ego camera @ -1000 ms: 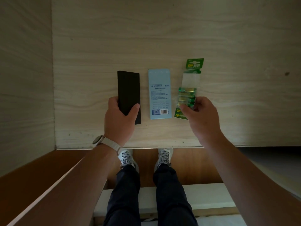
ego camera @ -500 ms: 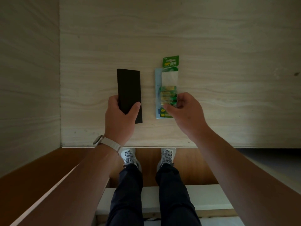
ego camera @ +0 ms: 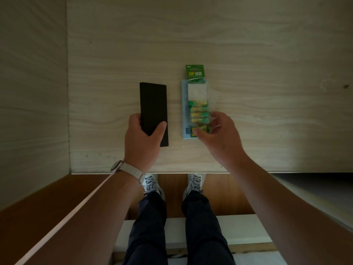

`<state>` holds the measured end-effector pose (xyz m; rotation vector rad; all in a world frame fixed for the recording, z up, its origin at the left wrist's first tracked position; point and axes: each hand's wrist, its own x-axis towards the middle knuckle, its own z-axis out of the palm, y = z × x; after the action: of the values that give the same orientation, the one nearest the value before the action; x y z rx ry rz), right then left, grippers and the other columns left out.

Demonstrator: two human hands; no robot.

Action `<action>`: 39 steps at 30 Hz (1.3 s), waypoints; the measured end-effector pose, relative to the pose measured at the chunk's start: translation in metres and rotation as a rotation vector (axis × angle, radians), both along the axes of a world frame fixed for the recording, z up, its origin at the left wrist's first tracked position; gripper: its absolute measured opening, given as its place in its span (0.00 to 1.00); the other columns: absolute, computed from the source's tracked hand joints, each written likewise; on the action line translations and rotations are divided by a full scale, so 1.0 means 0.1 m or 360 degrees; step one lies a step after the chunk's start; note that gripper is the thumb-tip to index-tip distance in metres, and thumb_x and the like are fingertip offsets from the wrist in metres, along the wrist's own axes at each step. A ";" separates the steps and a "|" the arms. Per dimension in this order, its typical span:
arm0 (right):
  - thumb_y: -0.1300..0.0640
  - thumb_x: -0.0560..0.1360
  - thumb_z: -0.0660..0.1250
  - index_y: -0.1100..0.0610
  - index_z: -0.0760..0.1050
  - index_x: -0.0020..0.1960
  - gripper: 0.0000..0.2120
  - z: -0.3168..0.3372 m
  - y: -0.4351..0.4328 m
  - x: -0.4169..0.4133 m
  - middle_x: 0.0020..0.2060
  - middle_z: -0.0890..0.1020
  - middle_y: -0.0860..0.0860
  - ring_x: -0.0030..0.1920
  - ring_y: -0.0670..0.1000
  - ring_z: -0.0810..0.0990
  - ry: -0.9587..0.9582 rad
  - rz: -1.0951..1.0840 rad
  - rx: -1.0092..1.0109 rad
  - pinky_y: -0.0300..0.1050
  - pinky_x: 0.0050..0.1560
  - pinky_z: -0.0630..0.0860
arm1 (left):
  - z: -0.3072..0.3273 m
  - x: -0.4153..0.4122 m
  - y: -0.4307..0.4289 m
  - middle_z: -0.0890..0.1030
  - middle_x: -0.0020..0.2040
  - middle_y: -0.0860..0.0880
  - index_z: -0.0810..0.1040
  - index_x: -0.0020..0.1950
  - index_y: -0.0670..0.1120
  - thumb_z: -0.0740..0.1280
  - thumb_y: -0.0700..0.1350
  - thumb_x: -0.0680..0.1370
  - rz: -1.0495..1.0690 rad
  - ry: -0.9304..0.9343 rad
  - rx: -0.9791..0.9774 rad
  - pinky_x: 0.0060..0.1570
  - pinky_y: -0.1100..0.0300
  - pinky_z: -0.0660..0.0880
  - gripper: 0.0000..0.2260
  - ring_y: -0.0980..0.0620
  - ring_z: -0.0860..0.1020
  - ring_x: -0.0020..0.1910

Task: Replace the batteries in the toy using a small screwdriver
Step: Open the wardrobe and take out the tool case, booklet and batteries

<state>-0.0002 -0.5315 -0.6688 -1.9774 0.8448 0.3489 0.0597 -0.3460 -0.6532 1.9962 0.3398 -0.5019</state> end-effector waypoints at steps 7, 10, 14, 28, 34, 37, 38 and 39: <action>0.42 0.65 0.75 0.46 0.77 0.56 0.22 -0.02 0.15 0.03 0.51 0.77 0.47 0.52 0.49 0.80 -0.0015 0.0016 -0.0073 0.51 0.48 0.82 | -0.01 -0.07 -0.01 0.76 0.46 0.58 0.68 0.59 0.48 0.73 0.45 0.77 -0.0014 0.0022 0.0007 0.34 0.74 0.75 0.17 0.64 0.77 0.41; 0.44 0.67 0.76 0.48 0.74 0.59 0.23 0.00 0.20 0.03 0.50 0.69 0.44 0.55 0.48 0.75 0.0022 0.0004 -0.0102 0.50 0.53 0.80 | -0.02 -0.08 -0.01 0.76 0.46 0.58 0.69 0.59 0.48 0.74 0.45 0.77 -0.0010 0.0032 0.0009 0.33 0.74 0.75 0.17 0.64 0.77 0.40; 0.44 0.67 0.75 0.43 0.70 0.56 0.22 0.02 0.26 0.06 0.50 0.66 0.43 0.59 0.50 0.72 0.0019 -0.0003 -0.0106 0.54 0.59 0.77 | -0.04 -0.10 -0.06 0.77 0.46 0.58 0.68 0.59 0.49 0.74 0.46 0.77 -0.0058 0.0058 -0.0023 0.33 0.73 0.76 0.17 0.63 0.78 0.41; 0.47 0.68 0.75 0.45 0.59 0.71 0.37 0.05 0.43 0.14 0.61 0.76 0.46 0.59 0.50 0.78 -0.0062 0.0016 -0.0015 0.54 0.55 0.80 | -0.03 -0.09 -0.01 0.76 0.45 0.57 0.69 0.58 0.48 0.74 0.45 0.77 0.0058 0.0062 0.0012 0.32 0.74 0.74 0.16 0.66 0.78 0.37; 0.53 0.70 0.77 0.50 0.64 0.70 0.34 0.08 0.44 0.14 0.56 0.78 0.45 0.53 0.45 0.80 -0.0075 -0.0033 0.0128 0.36 0.44 0.78 | -0.01 -0.08 0.06 0.77 0.44 0.57 0.69 0.57 0.48 0.74 0.44 0.77 0.0092 0.0045 0.0011 0.32 0.73 0.74 0.16 0.67 0.78 0.35; 0.55 0.70 0.77 0.50 0.64 0.68 0.32 0.10 0.44 0.13 0.53 0.79 0.45 0.49 0.44 0.81 -0.0049 -0.0075 0.0227 0.41 0.44 0.82 | 0.00 -0.09 0.09 0.77 0.45 0.57 0.69 0.57 0.48 0.74 0.44 0.77 0.0109 0.0039 -0.0007 0.32 0.73 0.75 0.16 0.64 0.78 0.38; 0.56 0.70 0.77 0.50 0.64 0.68 0.31 0.11 0.44 0.12 0.52 0.79 0.45 0.48 0.44 0.81 -0.0047 -0.0077 0.0236 0.40 0.44 0.82 | 0.01 -0.09 0.10 0.77 0.45 0.57 0.69 0.57 0.48 0.74 0.44 0.77 0.0109 0.0036 -0.0012 0.32 0.74 0.75 0.16 0.63 0.78 0.38; 0.56 0.71 0.77 0.50 0.64 0.67 0.30 0.12 0.44 0.11 0.51 0.79 0.45 0.47 0.44 0.82 -0.0044 -0.0080 0.0238 0.39 0.42 0.82 | 0.02 -0.09 0.12 0.76 0.45 0.57 0.69 0.57 0.48 0.74 0.44 0.77 0.0106 0.0031 -0.0016 0.32 0.74 0.75 0.16 0.63 0.78 0.39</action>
<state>0.0110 -0.4874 -0.6571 -1.8160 0.8253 0.3445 0.0510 -0.3344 -0.6513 1.9646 0.4135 -0.4805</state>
